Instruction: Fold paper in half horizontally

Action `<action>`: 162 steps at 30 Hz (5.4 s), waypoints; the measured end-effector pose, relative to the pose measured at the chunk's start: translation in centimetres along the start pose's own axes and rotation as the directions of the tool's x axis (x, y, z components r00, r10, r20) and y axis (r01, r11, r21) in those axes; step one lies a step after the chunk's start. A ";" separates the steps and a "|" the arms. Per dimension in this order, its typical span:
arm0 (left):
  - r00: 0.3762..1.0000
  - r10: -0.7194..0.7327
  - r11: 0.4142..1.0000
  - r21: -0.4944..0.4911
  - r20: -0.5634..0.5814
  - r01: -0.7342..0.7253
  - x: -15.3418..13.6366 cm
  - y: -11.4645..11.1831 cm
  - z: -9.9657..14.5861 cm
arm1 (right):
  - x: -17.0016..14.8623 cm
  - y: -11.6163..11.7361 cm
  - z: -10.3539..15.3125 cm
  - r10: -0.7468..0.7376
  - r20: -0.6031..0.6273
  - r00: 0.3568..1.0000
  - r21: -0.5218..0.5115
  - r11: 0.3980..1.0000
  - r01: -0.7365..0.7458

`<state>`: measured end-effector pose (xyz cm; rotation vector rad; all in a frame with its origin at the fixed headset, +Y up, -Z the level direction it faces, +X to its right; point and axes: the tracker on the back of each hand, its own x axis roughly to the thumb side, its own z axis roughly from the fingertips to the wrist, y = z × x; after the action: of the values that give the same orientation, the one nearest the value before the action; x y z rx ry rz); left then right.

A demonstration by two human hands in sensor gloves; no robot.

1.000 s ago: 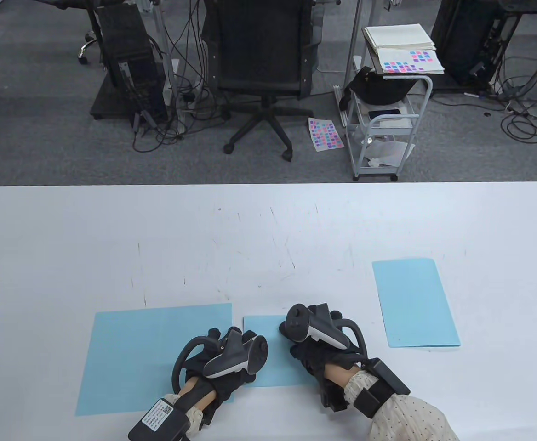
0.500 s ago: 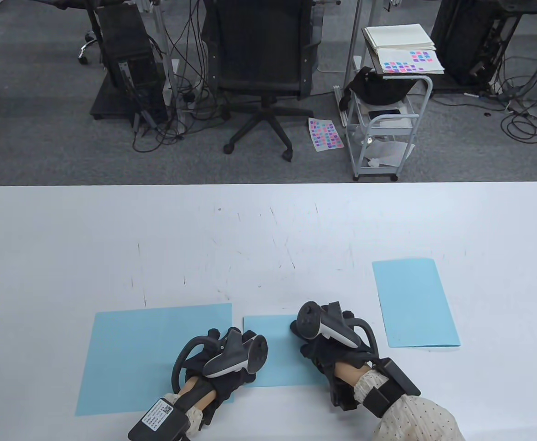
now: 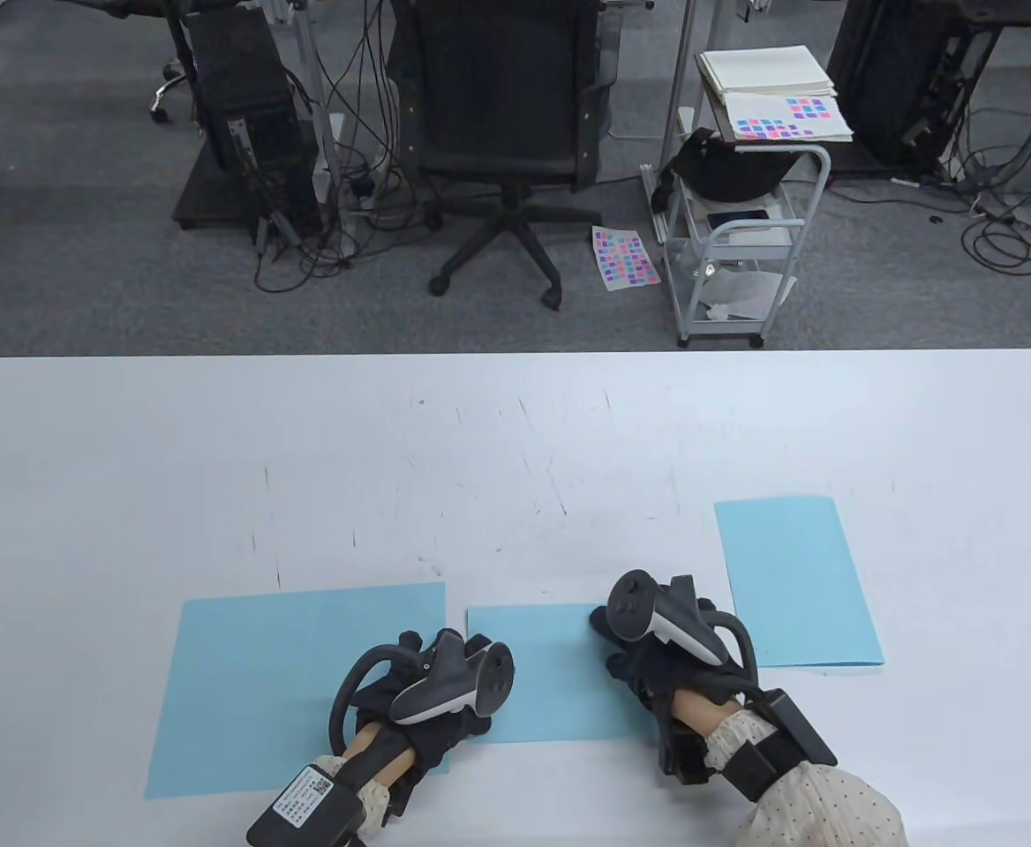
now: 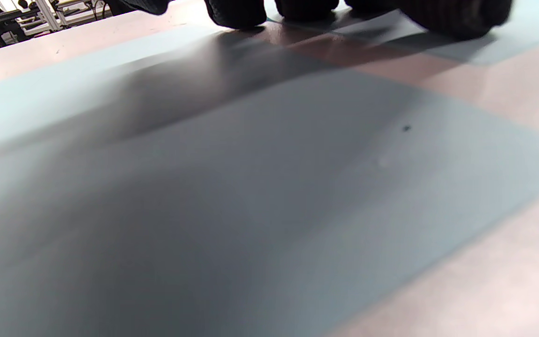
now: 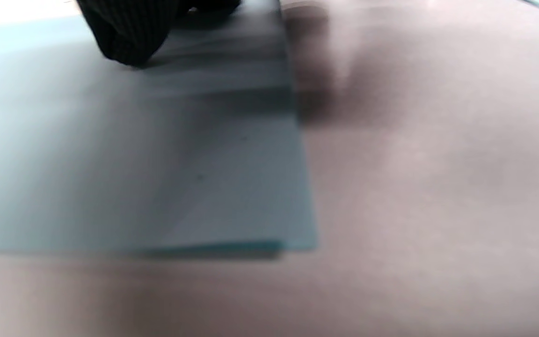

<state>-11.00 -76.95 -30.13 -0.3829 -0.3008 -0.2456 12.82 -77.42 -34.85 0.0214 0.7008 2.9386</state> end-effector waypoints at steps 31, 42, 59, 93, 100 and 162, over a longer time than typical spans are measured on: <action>1.000 -0.005 1.000 -0.008 0.001 0.005 -0.1 0.1 -0.1 | -2.9 -0.1 2.6 -0.059 0.048 0.997 -0.022 0.998 0.060; 1.000 -0.012 1.000 -0.010 -0.002 0.012 0.0 0.1 -0.1 | -2.7 2.0 3.9 0.008 0.148 0.989 0.015 1.000 -0.010; 0.997 -0.072 0.997 -0.026 -0.006 0.072 2.1 4.2 -2.3 | -3.2 2.1 3.6 -0.042 0.154 0.987 0.059 0.998 0.033; 0.998 -0.024 0.994 -0.105 0.051 0.029 4.8 4.7 -7.4 | -3.1 2.1 3.6 -0.009 0.144 0.990 0.049 0.999 0.002; 0.999 -0.020 0.994 -0.104 0.040 0.024 3.9 4.3 -7.1 | -3.1 2.1 3.6 -0.004 0.139 0.990 0.050 0.999 -0.003; 0.967 0.145 0.971 0.220 -0.210 -0.098 -5.0 3.5 0.2 | -3.1 2.2 3.7 -0.008 0.127 0.992 0.047 0.999 0.002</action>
<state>-14.62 -72.83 -32.80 -0.1635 -0.0778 -0.1323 15.79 -78.08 -30.53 0.2092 0.7487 2.8841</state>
